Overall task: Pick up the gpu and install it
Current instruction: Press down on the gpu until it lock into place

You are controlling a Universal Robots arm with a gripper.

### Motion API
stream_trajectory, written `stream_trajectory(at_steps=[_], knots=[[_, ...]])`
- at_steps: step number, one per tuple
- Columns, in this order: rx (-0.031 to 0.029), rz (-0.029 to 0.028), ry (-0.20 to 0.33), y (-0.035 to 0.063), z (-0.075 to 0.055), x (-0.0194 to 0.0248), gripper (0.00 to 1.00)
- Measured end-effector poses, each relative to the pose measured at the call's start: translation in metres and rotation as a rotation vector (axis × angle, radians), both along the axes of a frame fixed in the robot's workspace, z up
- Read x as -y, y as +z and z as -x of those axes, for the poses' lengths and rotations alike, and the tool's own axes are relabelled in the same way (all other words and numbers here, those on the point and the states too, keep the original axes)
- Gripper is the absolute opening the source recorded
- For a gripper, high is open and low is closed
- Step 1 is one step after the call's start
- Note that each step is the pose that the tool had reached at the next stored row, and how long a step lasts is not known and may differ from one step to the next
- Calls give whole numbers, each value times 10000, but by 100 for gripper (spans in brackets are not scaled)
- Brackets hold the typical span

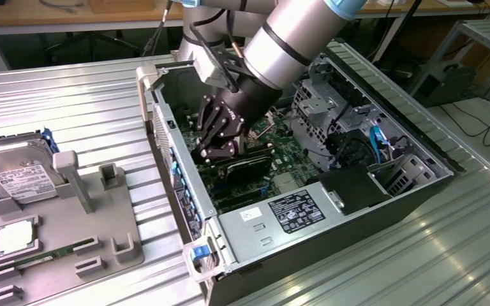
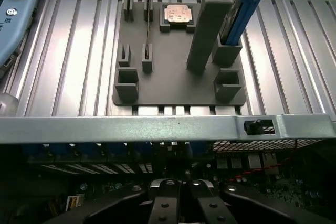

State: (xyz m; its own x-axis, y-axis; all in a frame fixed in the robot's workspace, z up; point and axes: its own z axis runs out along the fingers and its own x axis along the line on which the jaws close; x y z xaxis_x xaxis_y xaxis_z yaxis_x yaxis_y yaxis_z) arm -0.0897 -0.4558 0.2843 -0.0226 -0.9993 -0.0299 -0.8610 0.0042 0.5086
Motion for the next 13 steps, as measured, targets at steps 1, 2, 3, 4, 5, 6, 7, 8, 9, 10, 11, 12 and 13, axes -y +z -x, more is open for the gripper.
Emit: stream_trajectory(at_steps=[1, 2, 3, 4, 5, 6, 7, 8, 9, 10, 11, 12, 13], knots=[[-40, 1, -1, 1, -2, 0, 11], [-40, 2, -1, 1, -2, 0, 11], [-40, 3, -1, 1, -3, 0, 11], [-40, 1, 0, -2, -8, 0, 11], [-41, 1, 1, -5, -14, 0, 11], [-41, 0, 0, -6, -16, 0, 11], [-40, -2, -1, -10, -18, 0, 11], [-41, -1, 0, -13, -19, 0, 11], [-42, -4, 0, -14, -19, 3, 11], [-46, -8, 2, -15, -22, 10, 11], [-54, -10, 2, -17, -27, 20, 11], [-67, -11, 1, -19, -38, 29, 11], [-91, -12, 1, -20, -60, 39, 11]])
